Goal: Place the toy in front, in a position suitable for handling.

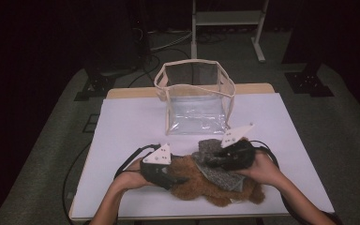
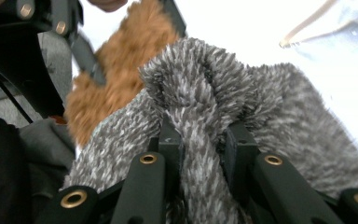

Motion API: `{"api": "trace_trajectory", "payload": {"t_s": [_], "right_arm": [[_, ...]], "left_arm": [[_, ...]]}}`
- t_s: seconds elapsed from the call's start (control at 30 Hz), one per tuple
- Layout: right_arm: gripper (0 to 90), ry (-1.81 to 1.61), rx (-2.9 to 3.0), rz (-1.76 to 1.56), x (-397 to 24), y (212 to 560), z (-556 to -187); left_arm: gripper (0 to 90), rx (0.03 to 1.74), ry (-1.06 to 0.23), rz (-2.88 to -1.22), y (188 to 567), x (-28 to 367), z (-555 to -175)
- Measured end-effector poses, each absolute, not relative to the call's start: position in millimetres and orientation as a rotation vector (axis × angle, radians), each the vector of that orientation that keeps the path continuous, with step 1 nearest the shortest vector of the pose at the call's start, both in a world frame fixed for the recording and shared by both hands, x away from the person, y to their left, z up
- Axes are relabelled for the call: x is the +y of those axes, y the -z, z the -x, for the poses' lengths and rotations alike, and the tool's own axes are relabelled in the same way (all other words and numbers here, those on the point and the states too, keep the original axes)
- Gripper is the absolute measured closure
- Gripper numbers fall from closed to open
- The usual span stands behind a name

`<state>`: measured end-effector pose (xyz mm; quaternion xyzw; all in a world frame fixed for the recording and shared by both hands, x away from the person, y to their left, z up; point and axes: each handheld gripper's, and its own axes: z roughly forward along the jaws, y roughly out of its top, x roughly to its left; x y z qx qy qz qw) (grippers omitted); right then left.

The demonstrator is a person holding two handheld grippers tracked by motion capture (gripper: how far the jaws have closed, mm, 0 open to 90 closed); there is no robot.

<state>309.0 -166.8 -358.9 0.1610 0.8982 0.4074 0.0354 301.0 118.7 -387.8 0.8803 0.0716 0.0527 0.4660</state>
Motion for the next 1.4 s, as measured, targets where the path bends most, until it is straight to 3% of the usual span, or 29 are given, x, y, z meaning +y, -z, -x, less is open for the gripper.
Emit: {"api": "trace_trajectory", "payload": {"t_s": [0.1,0.23,0.5,0.67,0.83,0.93,1.13,1.2,1.4], "right_arm": [[72.8,-1.278,2.734,-0.546,-182,363,-299],[73.1,-1.345,2.712,-0.583,-196,371,-291],[72.7,-1.349,2.656,-0.637,-221,365,-283],[72.6,-1.318,2.58,-0.729,-246,359,-287],[72.8,-1.376,2.567,-0.796,-253,373,-286],[73.0,-1.399,2.574,-0.787,-249,379,-280],[73.4,-1.455,2.556,-0.783,-250,387,-266],[73.5,-1.463,2.553,-0.777,-251,388,-262],[73.4,-1.476,2.552,-0.79,-254,388,-261]], "left_arm": [[11.5,0.242,-0.117,-2.169,390,120,-304],[9.8,0.244,-0.071,-2.157,394,117,-306],[32.3,0.15,-0.14,-2.176,396,96,-305],[34.9,0.131,-0.229,-2.2,395,88,-304],[35.0,0.125,-0.205,-2.198,394,89,-305],[31.1,0.125,-0.161,-2.189,394,96,-303],[11.4,0.183,-0.089,-2.154,396,100,-301],[10.7,0.18,-0.082,-2.153,399,97,-302],[31.6,0.113,-0.173,-2.172,393,92,-304]]}}
